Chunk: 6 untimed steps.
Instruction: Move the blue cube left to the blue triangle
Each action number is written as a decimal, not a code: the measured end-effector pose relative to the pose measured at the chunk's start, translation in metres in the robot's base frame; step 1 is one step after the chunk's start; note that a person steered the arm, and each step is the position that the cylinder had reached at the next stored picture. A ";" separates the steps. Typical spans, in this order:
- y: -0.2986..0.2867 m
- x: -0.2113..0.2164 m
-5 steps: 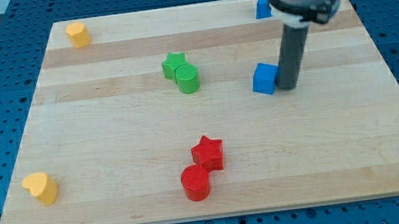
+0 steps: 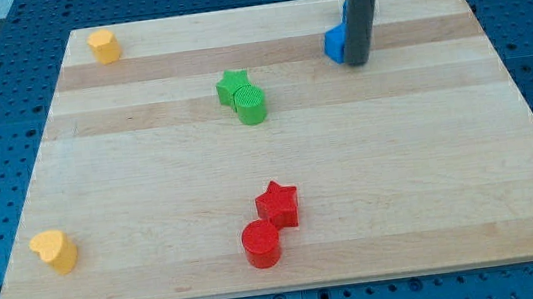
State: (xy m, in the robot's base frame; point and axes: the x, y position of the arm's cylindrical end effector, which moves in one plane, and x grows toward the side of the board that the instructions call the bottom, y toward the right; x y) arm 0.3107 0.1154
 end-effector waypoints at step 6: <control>-0.131 -0.118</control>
